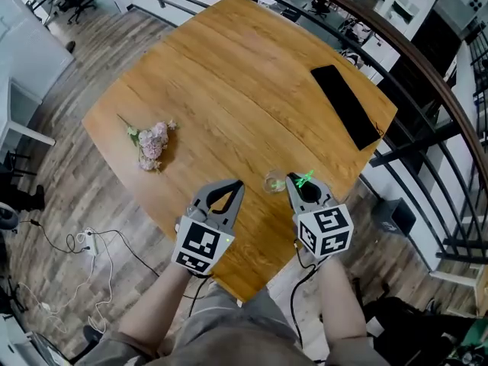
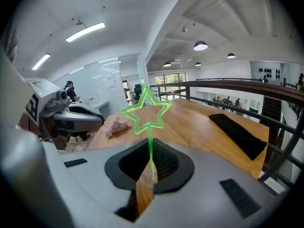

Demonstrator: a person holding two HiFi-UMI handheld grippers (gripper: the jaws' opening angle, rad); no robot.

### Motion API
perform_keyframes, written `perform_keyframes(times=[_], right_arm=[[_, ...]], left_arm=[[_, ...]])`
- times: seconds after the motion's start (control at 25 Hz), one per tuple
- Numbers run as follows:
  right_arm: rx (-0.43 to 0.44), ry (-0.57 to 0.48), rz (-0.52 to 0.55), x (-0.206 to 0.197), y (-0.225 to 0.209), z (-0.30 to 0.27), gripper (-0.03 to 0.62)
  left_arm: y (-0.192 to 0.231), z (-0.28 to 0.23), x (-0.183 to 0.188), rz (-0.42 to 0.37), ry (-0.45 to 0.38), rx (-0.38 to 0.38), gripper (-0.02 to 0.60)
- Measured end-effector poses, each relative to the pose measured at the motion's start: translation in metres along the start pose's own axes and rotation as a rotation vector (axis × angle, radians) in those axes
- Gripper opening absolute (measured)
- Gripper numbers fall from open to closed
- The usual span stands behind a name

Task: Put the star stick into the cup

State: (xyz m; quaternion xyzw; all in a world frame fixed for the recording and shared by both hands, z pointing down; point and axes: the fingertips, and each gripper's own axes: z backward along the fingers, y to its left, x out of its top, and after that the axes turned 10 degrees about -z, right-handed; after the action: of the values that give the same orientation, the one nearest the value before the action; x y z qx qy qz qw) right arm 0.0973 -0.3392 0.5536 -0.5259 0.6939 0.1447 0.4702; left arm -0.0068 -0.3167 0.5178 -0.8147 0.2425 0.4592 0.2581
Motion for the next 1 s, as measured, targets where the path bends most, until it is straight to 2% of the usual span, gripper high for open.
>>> perform_keyframes(times=[0.36,0.4,0.44,0.48,0.52,0.68,1.0], right_arm=[[0.001,0.008,-0.024,-0.014,-0.004,-0.015,0.043],[0.007,0.019,-0.028,-0.016,-0.003,-0.018,0.069],[0.014,0.033,-0.031,-0.018,-0.002,-0.021,0.162],[0.019,0.046,-0.031,-0.02,0.0,-0.022,0.217],[0.02,0.057,-0.027,-0.021,0.001,-0.023,0.241],[0.012,0.078,-0.027,-0.028,0.002,-0.016,0.284],[-0.029,0.058,-0.041,-0.029,-0.002,0.012,0.293]], left_arm=[[-0.011,-0.007,-0.019,0.02,0.027,-0.028,0.015],[-0.011,-0.007,-0.02,0.02,0.026,-0.03,0.015],[-0.01,-0.007,-0.02,0.019,0.026,-0.031,0.015],[-0.009,-0.007,-0.02,0.018,0.026,-0.033,0.015],[-0.009,-0.007,-0.019,0.016,0.026,-0.033,0.015],[-0.011,-0.003,-0.015,0.01,0.023,-0.033,0.015],[-0.011,0.009,-0.007,0.004,0.004,-0.019,0.015]])
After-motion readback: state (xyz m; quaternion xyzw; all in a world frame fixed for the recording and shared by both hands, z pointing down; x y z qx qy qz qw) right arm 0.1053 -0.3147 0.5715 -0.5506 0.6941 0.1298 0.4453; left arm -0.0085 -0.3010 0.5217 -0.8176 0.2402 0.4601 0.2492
